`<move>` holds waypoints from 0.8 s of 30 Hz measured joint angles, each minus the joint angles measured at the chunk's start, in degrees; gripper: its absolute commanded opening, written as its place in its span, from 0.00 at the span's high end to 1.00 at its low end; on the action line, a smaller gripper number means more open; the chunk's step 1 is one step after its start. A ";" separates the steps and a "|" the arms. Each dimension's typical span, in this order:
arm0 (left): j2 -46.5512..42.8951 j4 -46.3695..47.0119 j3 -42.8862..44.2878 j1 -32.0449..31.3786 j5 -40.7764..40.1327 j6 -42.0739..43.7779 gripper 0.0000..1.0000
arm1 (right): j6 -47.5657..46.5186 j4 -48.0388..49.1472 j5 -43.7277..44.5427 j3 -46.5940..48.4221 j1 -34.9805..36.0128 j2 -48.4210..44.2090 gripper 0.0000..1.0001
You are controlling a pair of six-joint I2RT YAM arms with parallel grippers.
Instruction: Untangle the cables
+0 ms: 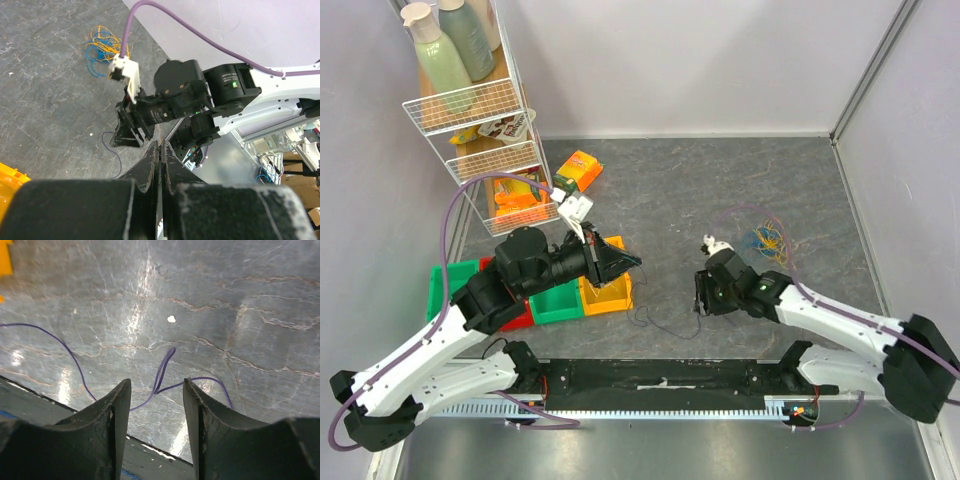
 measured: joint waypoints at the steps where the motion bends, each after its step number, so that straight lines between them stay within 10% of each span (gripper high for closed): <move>1: 0.09 -0.02 0.00 0.00 0.00 0.00 0.98 | -0.83 0.20 0.44 0.35 0.92 1.97 0.49; 10: -0.04 -0.92 0.04 0.00 -0.98 0.04 0.98 | -3.43 0.87 5.18 1.01 3.23 8.02 0.99; 24: -19.65 -13.09 24.30 0.00 -50.03 28.61 0.98 | -0.96 -7.50 22.62 5.44 3.19 -7.50 1.00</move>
